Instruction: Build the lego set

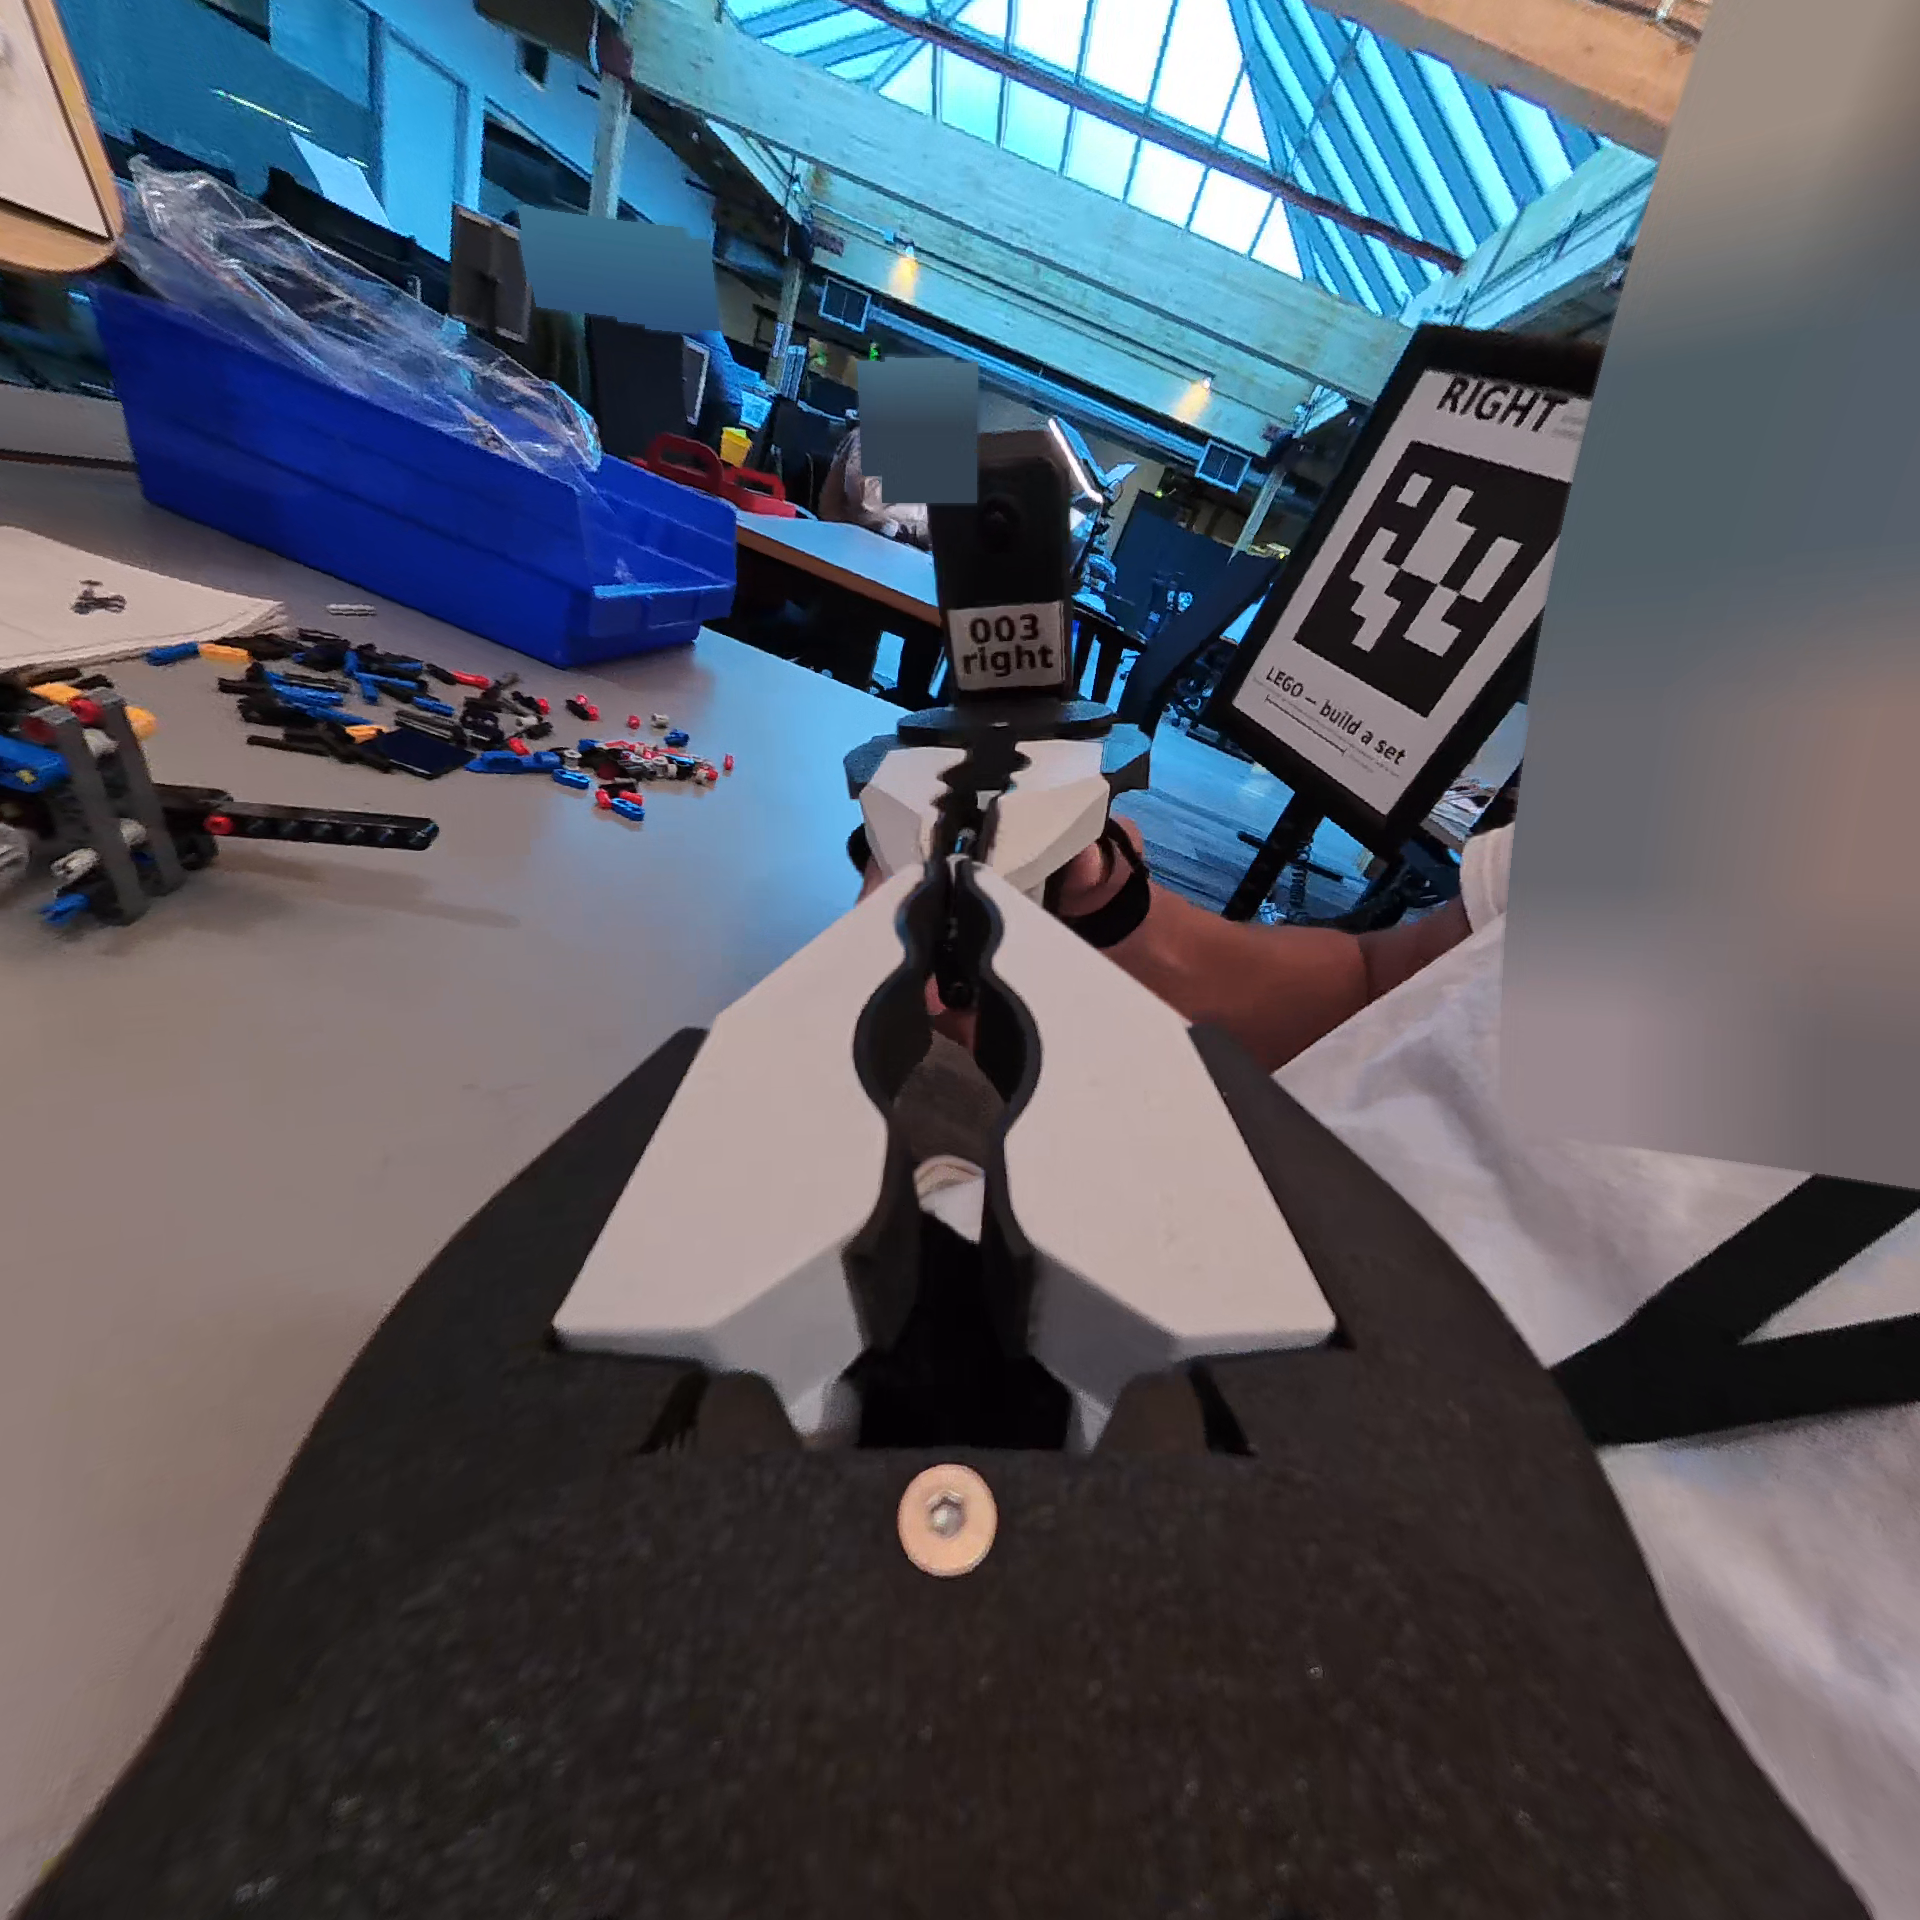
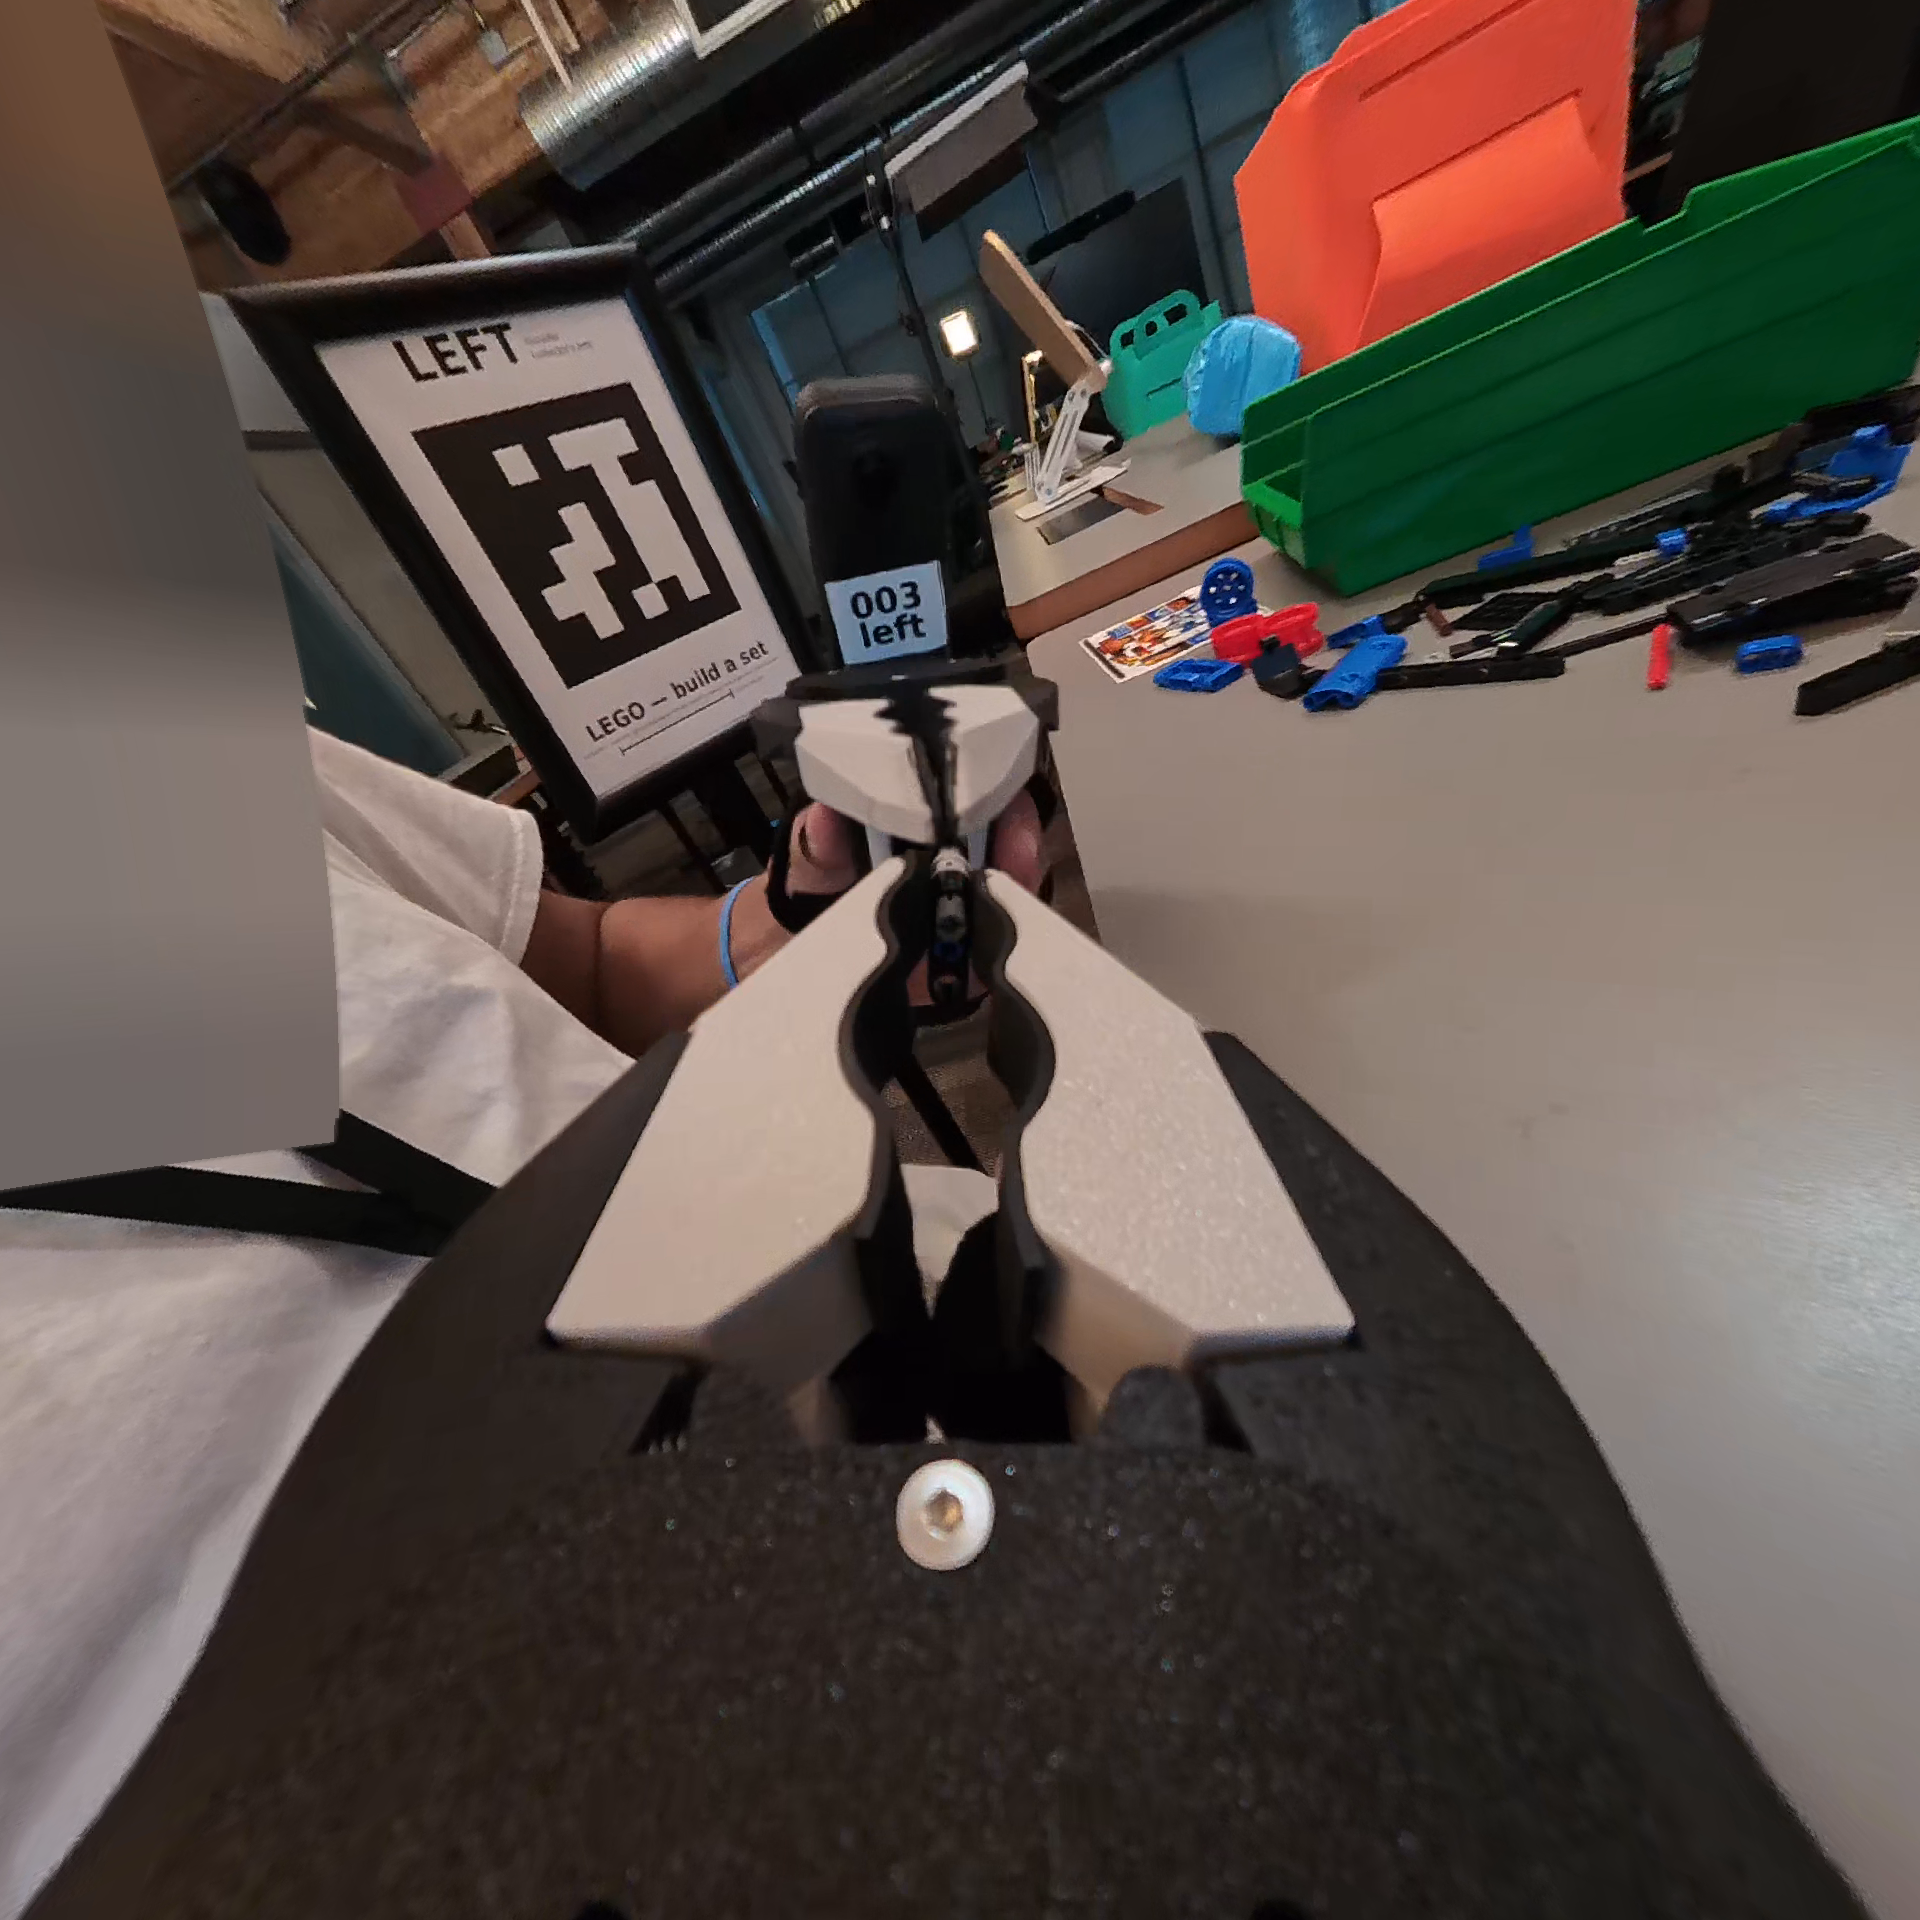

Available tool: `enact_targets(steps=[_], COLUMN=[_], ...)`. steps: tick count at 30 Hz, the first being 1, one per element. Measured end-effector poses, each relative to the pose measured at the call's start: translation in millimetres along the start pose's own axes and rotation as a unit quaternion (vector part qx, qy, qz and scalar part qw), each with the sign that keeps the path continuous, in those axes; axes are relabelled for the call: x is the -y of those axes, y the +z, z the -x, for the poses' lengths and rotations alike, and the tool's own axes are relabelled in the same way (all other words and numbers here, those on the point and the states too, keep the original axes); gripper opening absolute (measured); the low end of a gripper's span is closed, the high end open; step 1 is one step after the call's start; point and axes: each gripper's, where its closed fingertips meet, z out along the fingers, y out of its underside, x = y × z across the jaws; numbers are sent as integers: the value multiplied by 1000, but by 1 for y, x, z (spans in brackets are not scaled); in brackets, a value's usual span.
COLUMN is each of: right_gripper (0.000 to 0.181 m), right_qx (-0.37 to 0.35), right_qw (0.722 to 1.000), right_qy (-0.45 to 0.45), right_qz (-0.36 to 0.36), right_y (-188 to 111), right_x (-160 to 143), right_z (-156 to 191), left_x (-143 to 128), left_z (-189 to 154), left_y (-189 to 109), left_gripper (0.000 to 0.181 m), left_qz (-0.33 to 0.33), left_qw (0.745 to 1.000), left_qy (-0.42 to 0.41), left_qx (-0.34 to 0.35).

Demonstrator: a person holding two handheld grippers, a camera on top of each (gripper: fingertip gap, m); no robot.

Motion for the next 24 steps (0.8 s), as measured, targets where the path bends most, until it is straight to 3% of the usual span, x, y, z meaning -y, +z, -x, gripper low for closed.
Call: enact_targets(steps=[8, 24], right_gripper=[6, 6], right_qx=[6, 27], right_qw=[1000, 999], right_qy=[-4, -11], right_qz=[-1, 34], right_y=[4, 6], right_x=[1, -7], right_z=[0, 7], left_x=[-1, -14], left_z=[2, -8], left_y=[-8, -9], left_gripper=[14, 6], left_qz=[10, 44], left_qw=[999, 998], left_qy=[22, 39], left_qx=[21, -19])
